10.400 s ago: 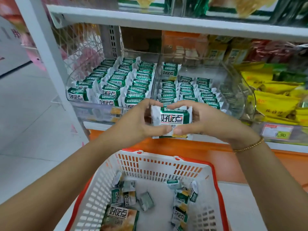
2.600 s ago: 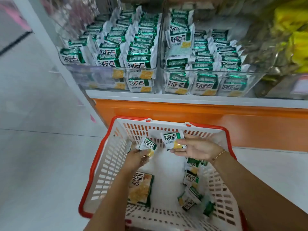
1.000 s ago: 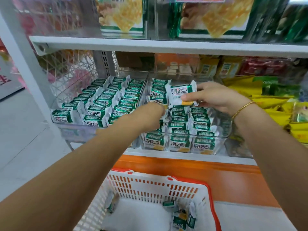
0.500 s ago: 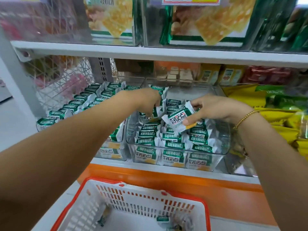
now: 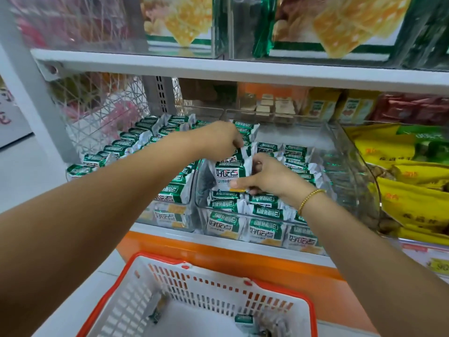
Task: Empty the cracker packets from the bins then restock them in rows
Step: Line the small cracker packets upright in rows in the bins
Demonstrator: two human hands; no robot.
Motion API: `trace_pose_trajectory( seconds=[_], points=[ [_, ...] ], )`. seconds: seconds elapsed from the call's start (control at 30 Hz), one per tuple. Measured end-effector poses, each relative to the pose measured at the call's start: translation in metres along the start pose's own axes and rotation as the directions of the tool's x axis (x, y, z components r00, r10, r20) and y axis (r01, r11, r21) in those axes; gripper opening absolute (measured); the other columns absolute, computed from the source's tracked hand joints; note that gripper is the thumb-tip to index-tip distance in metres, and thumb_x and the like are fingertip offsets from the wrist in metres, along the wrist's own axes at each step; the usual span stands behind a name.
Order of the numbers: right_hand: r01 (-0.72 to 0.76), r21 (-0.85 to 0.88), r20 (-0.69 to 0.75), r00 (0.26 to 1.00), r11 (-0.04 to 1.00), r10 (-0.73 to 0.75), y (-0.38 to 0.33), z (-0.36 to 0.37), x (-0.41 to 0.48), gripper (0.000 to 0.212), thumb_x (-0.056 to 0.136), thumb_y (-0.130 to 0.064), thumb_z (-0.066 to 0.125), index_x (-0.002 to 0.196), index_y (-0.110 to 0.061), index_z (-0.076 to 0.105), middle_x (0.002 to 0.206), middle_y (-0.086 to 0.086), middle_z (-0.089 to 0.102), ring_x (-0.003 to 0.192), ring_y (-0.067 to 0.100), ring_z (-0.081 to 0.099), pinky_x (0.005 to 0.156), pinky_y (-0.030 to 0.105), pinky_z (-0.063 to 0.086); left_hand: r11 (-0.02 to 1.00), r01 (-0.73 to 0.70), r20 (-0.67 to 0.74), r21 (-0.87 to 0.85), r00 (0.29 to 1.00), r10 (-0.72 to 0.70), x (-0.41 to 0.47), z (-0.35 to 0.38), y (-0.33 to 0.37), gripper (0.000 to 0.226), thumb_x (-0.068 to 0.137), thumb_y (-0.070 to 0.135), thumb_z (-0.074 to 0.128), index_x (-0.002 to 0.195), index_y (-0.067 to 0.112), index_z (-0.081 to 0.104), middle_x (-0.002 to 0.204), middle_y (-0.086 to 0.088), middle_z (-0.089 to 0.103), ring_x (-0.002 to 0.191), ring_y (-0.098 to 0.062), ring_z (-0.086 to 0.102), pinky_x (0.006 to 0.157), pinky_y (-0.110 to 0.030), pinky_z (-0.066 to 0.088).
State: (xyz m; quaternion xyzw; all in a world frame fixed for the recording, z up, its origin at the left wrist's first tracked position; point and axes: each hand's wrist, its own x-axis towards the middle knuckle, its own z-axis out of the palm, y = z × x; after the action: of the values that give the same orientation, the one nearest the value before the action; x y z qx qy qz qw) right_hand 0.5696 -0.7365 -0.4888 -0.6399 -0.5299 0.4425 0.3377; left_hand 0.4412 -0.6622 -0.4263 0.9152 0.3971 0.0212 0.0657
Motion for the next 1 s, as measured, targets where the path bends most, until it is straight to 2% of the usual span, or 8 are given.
trace_pose_trajectory(
  seconds=[0.07, 0.23, 0.33, 0.5, 0.67, 0.8, 0.93, 1.0],
  points=[
    [0.020, -0.079, -0.108, 0.994, 0.997, -0.028, 0.007, 0.011, -0.001, 0.063, 0.065, -0.023, 0.089, 0.107, -0.009, 0.045, 0.083, 0.006, 0.057, 0.075, 0.022, 0.066, 0.072, 0.040, 0.059, 1.000, -0.003, 0.043, 0.020, 0.999, 0.002, -0.012, 0.002, 0.003, 0.051, 0.092, -0.001, 0.042, 0.140, 0.015, 0.047, 0.134, -0.011, 0.056, 0.118, -0.026, 0.053, 0.091, -0.024, 0.041],
    [-0.014, -0.165, -0.146, 0.989, 0.986, -0.010, 0.005, 0.009, -0.010, 0.115, 0.065, -0.030, 0.088, 0.152, -0.015, 0.014, 0.153, 0.002, 0.032, 0.137, 0.020, 0.035, 0.100, 0.024, 0.033, 0.997, -0.032, 0.173, 0.076, 0.985, 0.019, -0.037, 0.006, 0.012, 0.075, 0.087, 0.005, 0.051, 0.152, 0.018, 0.016, 0.143, -0.013, 0.045, 0.099, -0.021, 0.057, 0.076, -0.026, 0.045],
    [-0.013, -0.105, -0.052, 0.999, 0.994, 0.008, -0.003, 0.012, -0.011, 0.111, 0.067, -0.018, 0.087, 0.152, -0.015, 0.016, 0.148, -0.003, 0.038, 0.135, 0.019, 0.037, 0.092, 0.019, 0.032, 0.997, -0.042, 0.235, 0.071, 0.972, 0.024, -0.040, 0.009, 0.021, 0.087, 0.085, 0.012, 0.062, 0.153, 0.022, 0.009, 0.122, -0.010, 0.056, 0.067, -0.009, 0.051, 0.054, -0.025, 0.041],
    [0.003, -0.107, -0.047, 0.999, 0.994, -0.008, -0.008, 0.013, -0.011, 0.091, 0.066, -0.013, 0.087, 0.139, -0.020, 0.034, 0.119, -0.004, 0.051, 0.100, 0.012, 0.050, 0.067, 0.017, 0.044, 0.996, -0.009, 0.277, 0.093, 0.961, -0.017, -0.043, 0.009, 0.027, 0.091, 0.087, 0.009, 0.062, 0.153, 0.023, 0.001, 0.079, 0.003, 0.047, 0.057, -0.009, 0.042, 0.044, -0.023, 0.032],
    [0.031, -0.200, -0.067, 0.997, 0.979, -0.045, -0.008, 0.009, -0.017, 0.089, 0.073, -0.021, 0.083, 0.145, -0.018, 0.031, 0.125, -0.011, 0.047, 0.107, 0.011, 0.045, 0.084, 0.018, 0.035, 0.988, 0.019, 0.124, 0.150, 0.992, -0.038, -0.046, 0.021, 0.030, 0.080, 0.085, -0.009, 0.051, 0.151, 0.015, 0.015, 0.137, -0.009, 0.049, 0.095, -0.022, 0.057, 0.054, -0.022, 0.034],
    [0.001, -0.303, -0.069, 0.997, 0.953, -0.023, -0.015, 0.008, -0.032, 0.096, 0.075, -0.032, 0.080, 0.150, -0.013, 0.022, 0.147, 0.003, 0.038, 0.130, 0.020, 0.040, 0.087, 0.020, 0.032, 0.988, 0.056, 0.003, 0.146, 0.998, -0.057, -0.062, 0.031, 0.025, 0.074, 0.079, -0.018, 0.048, 0.146, 0.007, 0.028, 0.145, -0.013, 0.040, 0.117, -0.027, 0.054, 0.077, -0.030, 0.049],
    [0.084, -0.520, -0.235, 0.943, 0.850, -0.237, -0.024, 0.009, -0.054, 0.033, 0.083, -0.032, 0.072, 0.105, -0.011, 0.058, 0.095, -0.007, 0.057, 0.086, 0.010, 0.054, 0.069, 0.025, 0.041, 0.996, 0.014, -0.209, -0.091, 0.977, -0.033, -0.101, 0.045, 0.021, 0.061, 0.085, -0.007, 0.053, 0.141, 0.012, 0.039, 0.140, -0.008, 0.046, 0.109, -0.022, 0.057, 0.086, -0.028, 0.047],
    [0.209, -0.632, -0.220, 0.875, 0.746, -0.432, -0.026, 0.018, -0.074, 0.023, 0.087, -0.029, 0.067, 0.072, -0.014, 0.056, 0.067, -0.007, 0.053, 0.061, 0.005, 0.047, 0.058, 0.028, 0.038, 0.972, -0.053, -0.425, -0.229, 0.904, -0.051, -0.132, 0.059, 0.020, 0.023, 0.092, 0.015, 0.058, 0.115, 0.015, 0.059, 0.101, 0.002, 0.060, 0.079, -0.008, 0.055, 0.069, -0.017, 0.042]
  ],
)
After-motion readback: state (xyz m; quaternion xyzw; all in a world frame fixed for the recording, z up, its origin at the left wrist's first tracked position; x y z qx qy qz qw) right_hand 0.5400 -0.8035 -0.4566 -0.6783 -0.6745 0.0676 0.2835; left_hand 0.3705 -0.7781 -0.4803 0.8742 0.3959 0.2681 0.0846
